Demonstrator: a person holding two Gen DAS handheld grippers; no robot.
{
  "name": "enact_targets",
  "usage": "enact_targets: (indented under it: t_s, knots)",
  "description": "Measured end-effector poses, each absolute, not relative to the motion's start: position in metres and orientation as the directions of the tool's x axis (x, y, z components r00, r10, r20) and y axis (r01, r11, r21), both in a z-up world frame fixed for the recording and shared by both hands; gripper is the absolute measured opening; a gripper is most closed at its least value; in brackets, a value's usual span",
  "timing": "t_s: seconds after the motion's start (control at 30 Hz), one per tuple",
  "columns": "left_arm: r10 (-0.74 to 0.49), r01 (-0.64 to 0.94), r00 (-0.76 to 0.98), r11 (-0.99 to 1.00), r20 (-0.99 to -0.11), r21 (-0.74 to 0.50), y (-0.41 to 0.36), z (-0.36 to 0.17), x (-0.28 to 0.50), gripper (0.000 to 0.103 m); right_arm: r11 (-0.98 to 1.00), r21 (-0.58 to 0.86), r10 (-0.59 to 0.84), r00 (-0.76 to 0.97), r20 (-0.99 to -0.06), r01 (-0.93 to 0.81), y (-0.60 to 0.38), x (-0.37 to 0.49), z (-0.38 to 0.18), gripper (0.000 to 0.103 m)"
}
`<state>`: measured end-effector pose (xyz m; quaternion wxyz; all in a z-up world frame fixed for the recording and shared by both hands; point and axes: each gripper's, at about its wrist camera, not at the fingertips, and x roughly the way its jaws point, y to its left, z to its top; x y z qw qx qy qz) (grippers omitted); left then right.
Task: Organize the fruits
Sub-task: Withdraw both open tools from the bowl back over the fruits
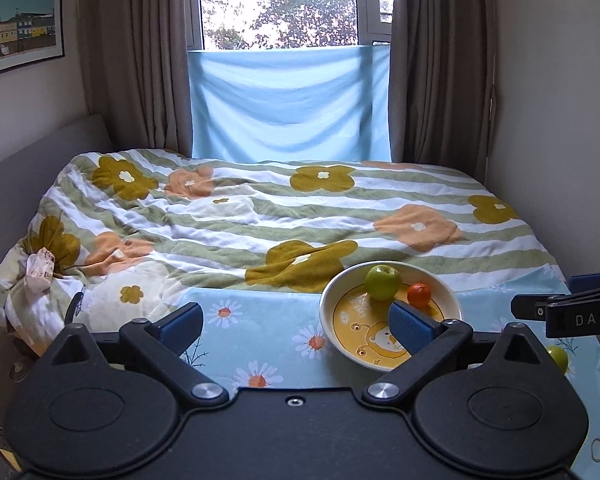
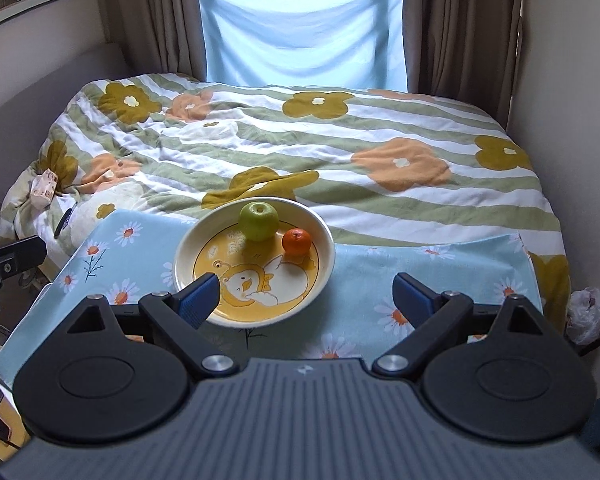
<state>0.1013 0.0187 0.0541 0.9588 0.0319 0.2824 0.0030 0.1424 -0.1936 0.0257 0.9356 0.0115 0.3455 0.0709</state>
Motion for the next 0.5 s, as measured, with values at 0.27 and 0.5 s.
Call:
enact_targets:
  t_s: [0.27,0.5]
  knots:
    - [0.065,-0.038,0.859,0.997,-0.508,0.063,0.025,0.045,0.055,0.101,0.983,0.068,0.174,0.766,-0.619,-0.168,-0.182,0.096,0.025,0.103]
    - [0.060,-0.027,0.839,0.997,-0.541,0.069,0.047,0.025,0.039,0.101,0.987,0.101,0.161,0.763,-0.626,-0.126,-0.164,0.070,0.009,0.103]
